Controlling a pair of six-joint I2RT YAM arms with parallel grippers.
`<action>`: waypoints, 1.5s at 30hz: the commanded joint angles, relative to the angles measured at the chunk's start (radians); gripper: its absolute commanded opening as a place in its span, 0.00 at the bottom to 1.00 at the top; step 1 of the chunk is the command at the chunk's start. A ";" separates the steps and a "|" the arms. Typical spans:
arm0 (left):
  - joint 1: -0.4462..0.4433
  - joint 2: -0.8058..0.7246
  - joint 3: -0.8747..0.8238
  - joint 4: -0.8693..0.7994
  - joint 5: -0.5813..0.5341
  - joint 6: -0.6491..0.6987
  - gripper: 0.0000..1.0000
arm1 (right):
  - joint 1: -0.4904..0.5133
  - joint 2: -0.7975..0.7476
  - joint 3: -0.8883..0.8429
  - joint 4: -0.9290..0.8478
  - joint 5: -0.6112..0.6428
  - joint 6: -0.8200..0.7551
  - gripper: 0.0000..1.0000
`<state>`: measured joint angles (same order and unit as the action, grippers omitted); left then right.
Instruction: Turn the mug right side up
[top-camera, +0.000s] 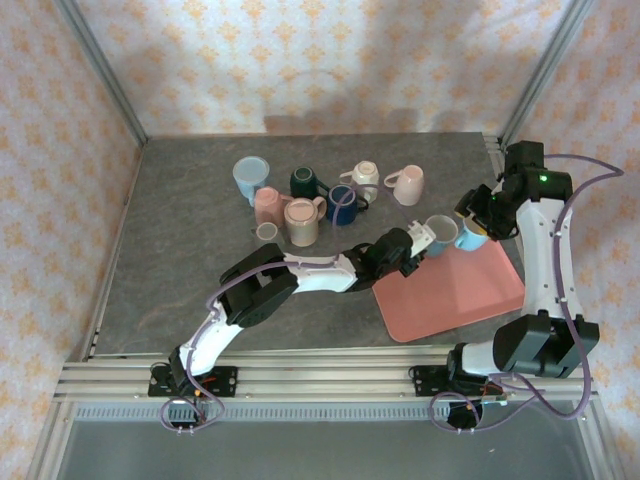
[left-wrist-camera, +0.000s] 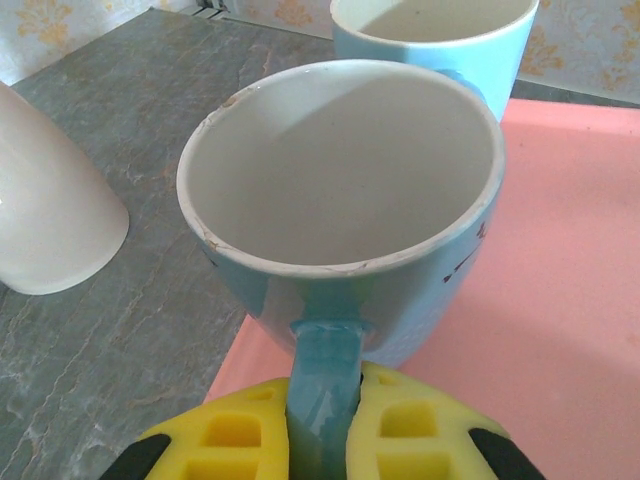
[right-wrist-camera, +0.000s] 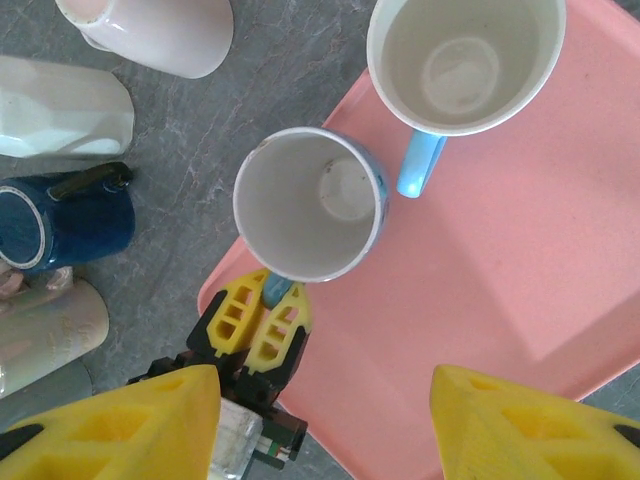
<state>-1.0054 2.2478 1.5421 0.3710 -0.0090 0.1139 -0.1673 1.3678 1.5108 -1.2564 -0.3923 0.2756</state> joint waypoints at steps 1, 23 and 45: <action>0.008 0.017 0.063 0.070 -0.018 0.001 0.00 | -0.006 -0.004 0.009 -0.001 -0.003 -0.005 0.59; 0.031 -0.130 -0.094 0.138 -0.020 -0.047 0.56 | -0.006 -0.014 -0.010 0.029 -0.024 -0.007 0.57; 0.123 -1.074 -0.790 -0.288 -0.106 -0.326 0.59 | 0.306 0.204 0.095 0.201 0.097 0.023 0.51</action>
<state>-0.9245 1.2530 0.7761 0.2562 -0.0319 -0.1009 0.0803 1.5517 1.5558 -1.0866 -0.3519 0.2760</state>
